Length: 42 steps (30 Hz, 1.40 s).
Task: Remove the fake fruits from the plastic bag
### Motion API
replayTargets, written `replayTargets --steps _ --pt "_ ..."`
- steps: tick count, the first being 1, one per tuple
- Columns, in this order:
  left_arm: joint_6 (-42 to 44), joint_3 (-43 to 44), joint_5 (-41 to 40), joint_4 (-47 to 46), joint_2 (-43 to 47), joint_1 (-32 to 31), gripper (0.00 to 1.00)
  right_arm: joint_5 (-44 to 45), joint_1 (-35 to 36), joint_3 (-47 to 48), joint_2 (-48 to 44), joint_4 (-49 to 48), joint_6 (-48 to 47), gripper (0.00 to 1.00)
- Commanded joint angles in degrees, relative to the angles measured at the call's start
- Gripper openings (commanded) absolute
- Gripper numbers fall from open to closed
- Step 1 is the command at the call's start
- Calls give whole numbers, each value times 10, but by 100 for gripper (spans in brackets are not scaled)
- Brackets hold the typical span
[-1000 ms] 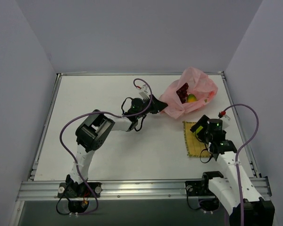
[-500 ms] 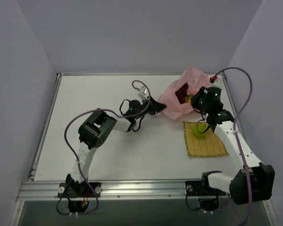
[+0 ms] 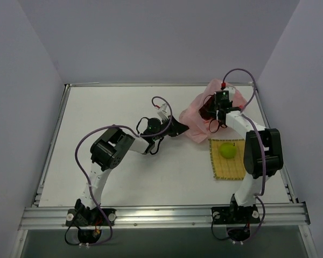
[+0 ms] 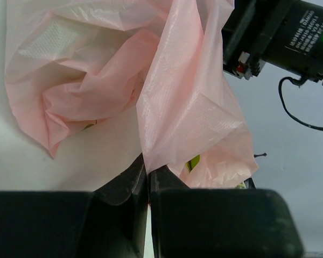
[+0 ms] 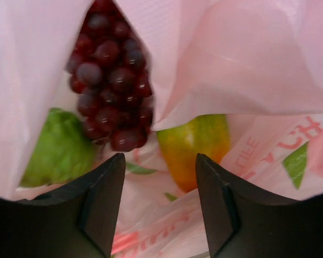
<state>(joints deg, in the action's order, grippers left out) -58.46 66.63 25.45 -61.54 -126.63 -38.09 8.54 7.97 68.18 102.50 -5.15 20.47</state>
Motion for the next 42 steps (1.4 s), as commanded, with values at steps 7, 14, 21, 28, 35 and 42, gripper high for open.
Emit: replayTargets --steps 7,14,21,28,35,42 --pt "19 -8 1 1 12 -20 2 84 -7 51 49 -7 -45 85" --pt "19 -16 -1 2 9 -25 2 37 -24 94 100 -2 -76 91" --pt "21 -16 1 4 9 -24 2 -5 -47 94 128 0 -71 65" --pt "21 -12 0 3 12 -24 3 -17 -46 101 144 0 -68 67" --pt "22 -12 -3 7 19 -24 2 -6 -31 59 41 -37 -59 31" --pt "6 4 -14 1 21 -20 2 -47 -30 -8 -101 -66 -12 29"
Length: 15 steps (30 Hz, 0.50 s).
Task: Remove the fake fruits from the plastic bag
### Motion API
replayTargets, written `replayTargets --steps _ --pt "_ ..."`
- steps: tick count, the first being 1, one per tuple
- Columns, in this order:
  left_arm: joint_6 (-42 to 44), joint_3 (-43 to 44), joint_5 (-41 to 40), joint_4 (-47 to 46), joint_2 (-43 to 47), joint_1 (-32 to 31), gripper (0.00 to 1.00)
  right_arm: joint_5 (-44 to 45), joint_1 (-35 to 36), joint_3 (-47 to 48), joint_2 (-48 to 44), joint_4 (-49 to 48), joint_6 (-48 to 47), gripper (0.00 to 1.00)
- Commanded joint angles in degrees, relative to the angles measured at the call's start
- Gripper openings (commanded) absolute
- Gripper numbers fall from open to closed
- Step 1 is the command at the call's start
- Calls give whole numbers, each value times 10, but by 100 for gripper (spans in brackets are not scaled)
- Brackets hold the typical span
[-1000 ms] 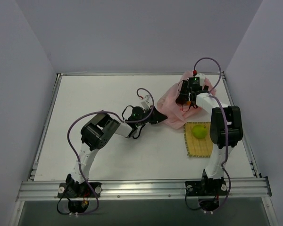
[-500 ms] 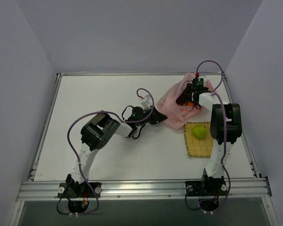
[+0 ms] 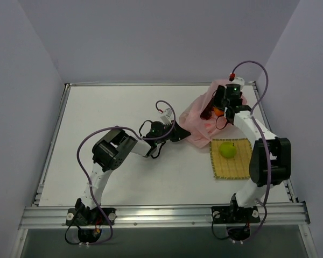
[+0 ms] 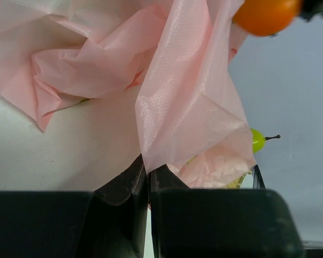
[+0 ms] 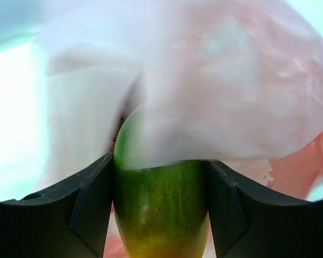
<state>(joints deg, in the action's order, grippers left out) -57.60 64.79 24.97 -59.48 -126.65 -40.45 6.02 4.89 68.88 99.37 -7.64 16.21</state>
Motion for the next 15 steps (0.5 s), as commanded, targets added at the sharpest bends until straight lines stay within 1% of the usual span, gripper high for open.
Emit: replayTargets --steps 1,4,5,8,10,11,13,14,15 --pt "-4 30 -11 -20 21 4 2 -31 0 -24 -79 -44 37 29" --pt "-8 44 -12 -17 23 5 2 -54 0 -61 -115 -47 59 29" --pt "-8 46 -12 -16 25 6 2 -78 0 -76 -129 -47 62 29" --pt "-8 52 -15 -15 27 8 2 -77 -1 -90 -155 -30 73 29" --pt "-8 54 -17 -13 29 11 2 -71 -1 -120 -209 -32 88 28" --pt "-8 57 -17 -13 28 12 2 -66 -1 -130 -253 -31 95 28" --pt "-8 59 -15 -13 27 12 2 -20 -1 -167 -302 -20 111 27" --pt "-8 59 -13 -14 26 13 2 3 -1 -178 -346 -7 116 26" --pt "-7 58 -13 -16 28 13 2 45 -7 -198 -370 25 120 21"
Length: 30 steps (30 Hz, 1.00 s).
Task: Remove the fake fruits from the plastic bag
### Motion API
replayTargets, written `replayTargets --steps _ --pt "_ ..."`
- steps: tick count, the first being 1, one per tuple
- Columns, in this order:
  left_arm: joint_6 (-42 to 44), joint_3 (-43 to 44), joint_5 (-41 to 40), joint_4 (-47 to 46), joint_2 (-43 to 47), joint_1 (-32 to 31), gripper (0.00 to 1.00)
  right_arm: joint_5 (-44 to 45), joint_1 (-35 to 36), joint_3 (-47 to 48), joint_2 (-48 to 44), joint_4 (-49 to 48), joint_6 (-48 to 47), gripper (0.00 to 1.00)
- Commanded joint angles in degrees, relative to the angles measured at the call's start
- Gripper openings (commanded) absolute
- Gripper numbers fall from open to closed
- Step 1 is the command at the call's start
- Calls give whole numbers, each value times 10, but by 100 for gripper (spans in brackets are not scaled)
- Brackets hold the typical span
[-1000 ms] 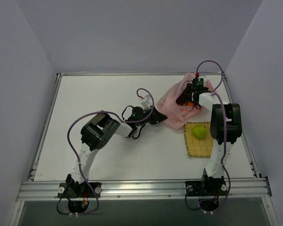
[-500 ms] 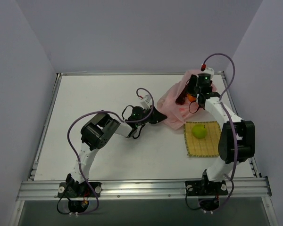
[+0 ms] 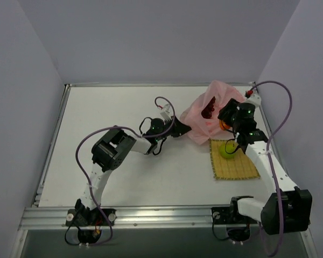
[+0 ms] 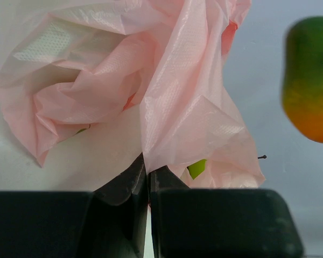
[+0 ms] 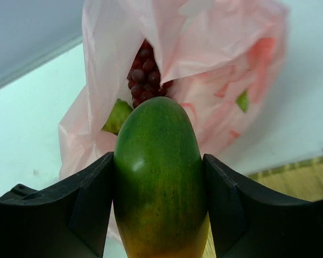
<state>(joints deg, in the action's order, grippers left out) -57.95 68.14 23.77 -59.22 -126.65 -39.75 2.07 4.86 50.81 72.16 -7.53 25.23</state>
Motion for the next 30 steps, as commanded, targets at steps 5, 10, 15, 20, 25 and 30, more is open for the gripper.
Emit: replayTargets --steps 5,10,15,20,25,30 --pt "-1 24 2 -21 30 7 2 145 -79 -87 -244 103 52 22" --pt "-3 28 8 -32 25 8 2 198 -123 -126 -301 158 96 21" --pt "1 29 14 -31 26 8 2 169 -180 -140 -246 155 91 22" --pt "1 30 16 -37 23 8 3 94 -189 -143 -130 133 78 24" --pt "1 29 18 -41 23 12 2 70 -193 -171 -103 92 82 26" --pt "-1 28 22 -47 23 14 2 73 -195 -189 -77 77 83 41"
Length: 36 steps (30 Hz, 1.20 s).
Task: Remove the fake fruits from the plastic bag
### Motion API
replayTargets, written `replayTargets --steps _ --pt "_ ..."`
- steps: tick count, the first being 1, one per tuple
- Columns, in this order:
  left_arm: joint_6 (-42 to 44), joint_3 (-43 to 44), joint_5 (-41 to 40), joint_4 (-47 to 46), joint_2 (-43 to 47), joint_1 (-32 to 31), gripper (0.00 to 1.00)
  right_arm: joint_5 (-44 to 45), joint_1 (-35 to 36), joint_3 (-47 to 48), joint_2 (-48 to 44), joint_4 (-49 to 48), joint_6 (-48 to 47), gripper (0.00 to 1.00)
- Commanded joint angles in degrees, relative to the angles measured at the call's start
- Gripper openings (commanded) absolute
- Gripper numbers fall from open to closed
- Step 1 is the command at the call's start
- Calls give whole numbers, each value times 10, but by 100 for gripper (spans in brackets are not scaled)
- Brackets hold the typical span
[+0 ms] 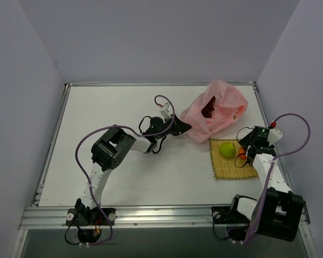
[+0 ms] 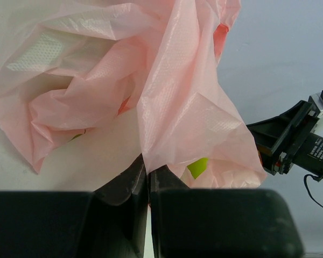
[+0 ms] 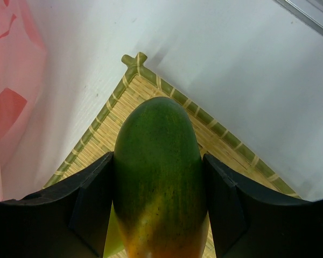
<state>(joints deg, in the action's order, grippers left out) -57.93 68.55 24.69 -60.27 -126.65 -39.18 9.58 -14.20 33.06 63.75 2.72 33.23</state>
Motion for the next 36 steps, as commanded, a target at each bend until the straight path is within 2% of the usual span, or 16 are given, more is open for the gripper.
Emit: replayTargets --steps 1,2,3,4,11,14,15,16,17,18,21,25,31,34,36 --pt "-2 22 12 -36 23 9 2 -4 -9 -15 9 -38 5 48" --pt "-1 21 12 -36 23 9 2 -13 -12 -17 9 -39 4 52" --pt "-1 19 13 -37 22 9 2 -13 -12 -17 9 -39 4 64" --pt "-1 18 13 -38 22 9 2 -13 -12 -17 6 -40 3 70" --pt "-3 5 15 -44 25 9 2 -33 -11 20 -67 -11 -4 76" --pt "-3 -5 12 -50 32 11 2 -69 4 49 -120 -15 -15 60" --pt "-4 -10 11 -52 32 11 2 -81 30 62 -129 -35 -21 41" --pt "-6 -13 11 -54 33 11 2 -90 50 68 -134 -51 -30 30" --pt "-6 -15 11 -56 30 12 2 -90 75 76 -127 -62 -36 24" --pt "-7 -16 10 -56 30 12 2 -90 132 87 -114 -74 -42 21" --pt "-15 -27 5 -71 26 17 2 -59 243 142 -15 -78 -80 20" --pt "-28 -38 7 -80 21 29 2 -20 294 198 122 -110 -109 20" --pt "-42 -44 13 -85 23 39 2 5 289 258 298 -166 -120 19" --pt "-32 -42 14 -63 34 38 2 22 282 285 341 -191 -128 19" --pt "-26 -43 13 -52 39 38 2 18 269 310 361 -196 -130 26"
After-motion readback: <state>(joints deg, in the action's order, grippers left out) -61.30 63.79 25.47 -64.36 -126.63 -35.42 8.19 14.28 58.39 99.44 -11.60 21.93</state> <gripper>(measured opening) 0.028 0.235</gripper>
